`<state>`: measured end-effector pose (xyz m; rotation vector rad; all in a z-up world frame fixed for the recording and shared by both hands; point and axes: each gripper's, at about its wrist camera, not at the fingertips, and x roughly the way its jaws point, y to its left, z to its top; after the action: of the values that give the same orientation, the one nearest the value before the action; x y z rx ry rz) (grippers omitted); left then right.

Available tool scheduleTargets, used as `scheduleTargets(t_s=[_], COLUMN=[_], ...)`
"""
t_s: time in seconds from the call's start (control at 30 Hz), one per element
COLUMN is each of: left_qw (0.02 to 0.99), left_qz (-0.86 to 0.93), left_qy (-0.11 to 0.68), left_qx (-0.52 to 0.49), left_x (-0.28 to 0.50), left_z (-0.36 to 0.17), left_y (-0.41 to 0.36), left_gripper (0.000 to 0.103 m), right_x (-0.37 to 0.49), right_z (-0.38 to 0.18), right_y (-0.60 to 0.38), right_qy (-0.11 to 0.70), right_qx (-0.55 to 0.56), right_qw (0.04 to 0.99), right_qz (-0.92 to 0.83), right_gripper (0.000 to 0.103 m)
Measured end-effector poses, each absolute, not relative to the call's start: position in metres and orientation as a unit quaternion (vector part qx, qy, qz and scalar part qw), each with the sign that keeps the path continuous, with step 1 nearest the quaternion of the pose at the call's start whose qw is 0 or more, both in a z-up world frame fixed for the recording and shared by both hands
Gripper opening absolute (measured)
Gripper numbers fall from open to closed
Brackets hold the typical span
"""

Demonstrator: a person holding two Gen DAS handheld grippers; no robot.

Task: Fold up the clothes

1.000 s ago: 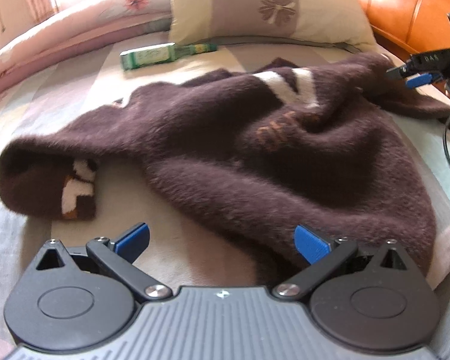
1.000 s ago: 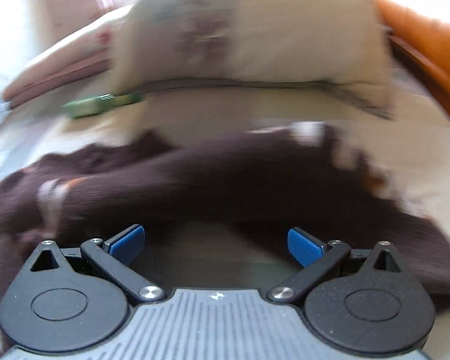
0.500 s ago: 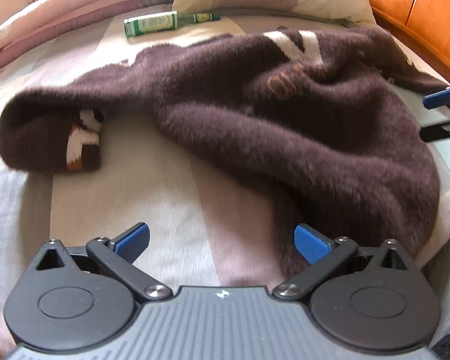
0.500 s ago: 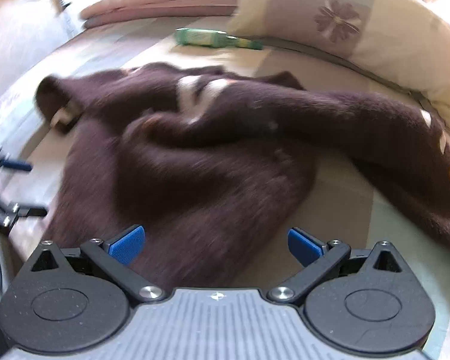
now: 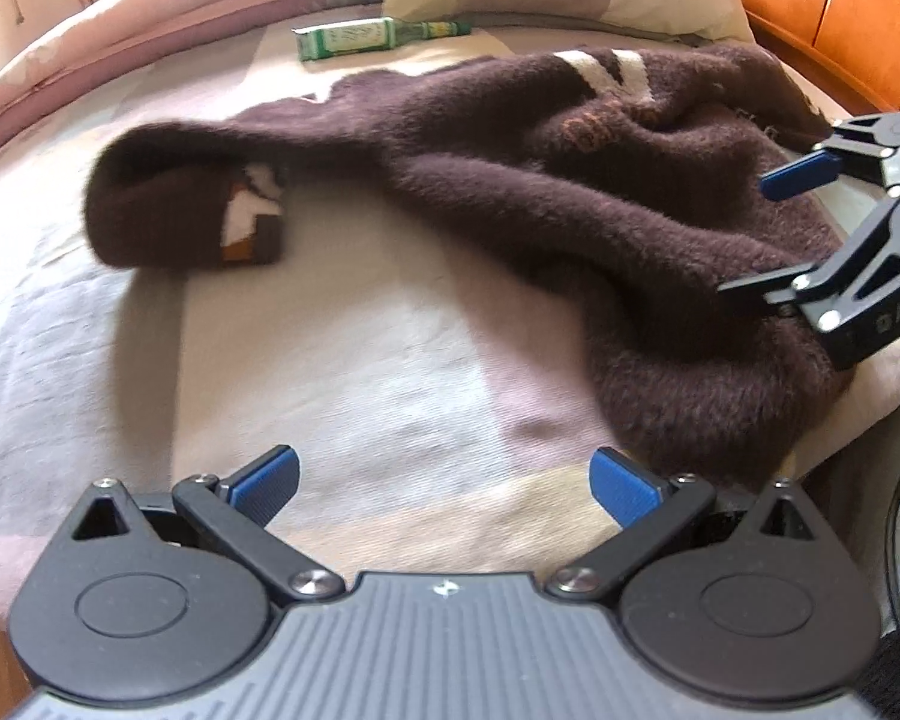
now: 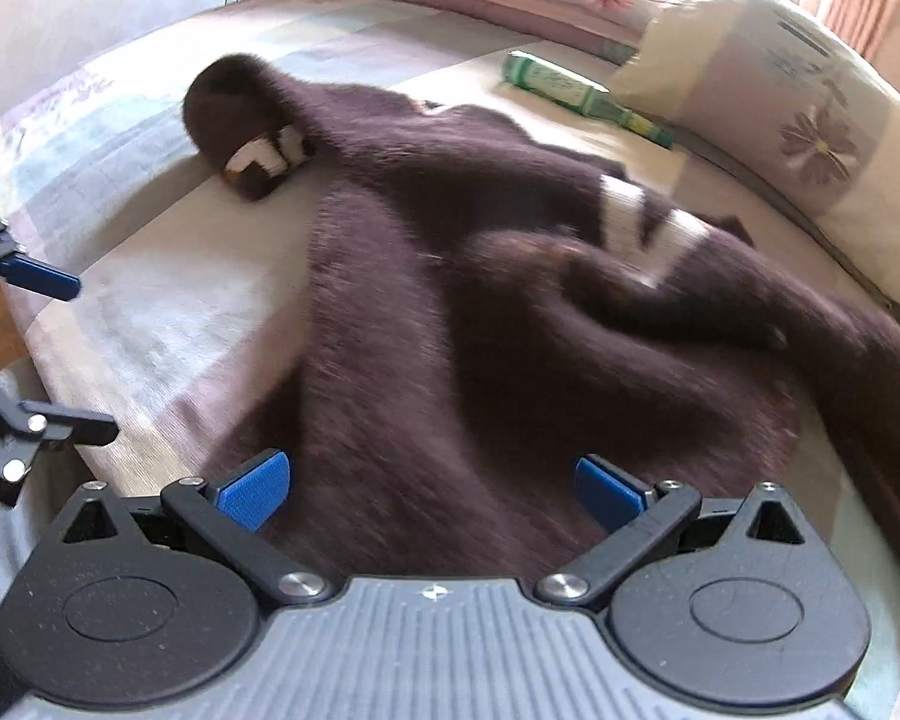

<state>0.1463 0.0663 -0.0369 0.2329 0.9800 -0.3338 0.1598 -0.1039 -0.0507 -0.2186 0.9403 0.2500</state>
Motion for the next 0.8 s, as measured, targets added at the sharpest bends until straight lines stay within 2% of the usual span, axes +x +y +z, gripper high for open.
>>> scheduleTargets(t_s=[0.2,0.33,0.63,0.8], left_qw=[0.876,0.874,0.851,0.869], left_qz=[-0.193,-0.242,-0.295,-0.242], left_qy=[0.432,0.416,0.434,0.431], left_qx=[0.090,0.064,-0.021,0.014], left_x=[0.182,0.238,0.331,0.363], left_z=[-0.028,-0.033,-0.072,-0.074], left_y=[0.098,0.108,0.112,0.111], left_gripper=[0.102,0.102,0.102,0.102], right_x=[0.155,0.145,0.140,0.144], right_z=[-0.042,-0.040,-0.047,-0.054], right_y=[-0.074,-0.080,-0.125,-0.141], right_qy=[0.441,0.445,0.470,0.472], right_qx=[-0.082,-0.064,-0.031,-0.009], right_qw=[0.881,0.884,0.881,0.881], right_qz=[0.148,0.130,0.041,0.016], right_gripper=[0.103,0.103,0.103,0.103])
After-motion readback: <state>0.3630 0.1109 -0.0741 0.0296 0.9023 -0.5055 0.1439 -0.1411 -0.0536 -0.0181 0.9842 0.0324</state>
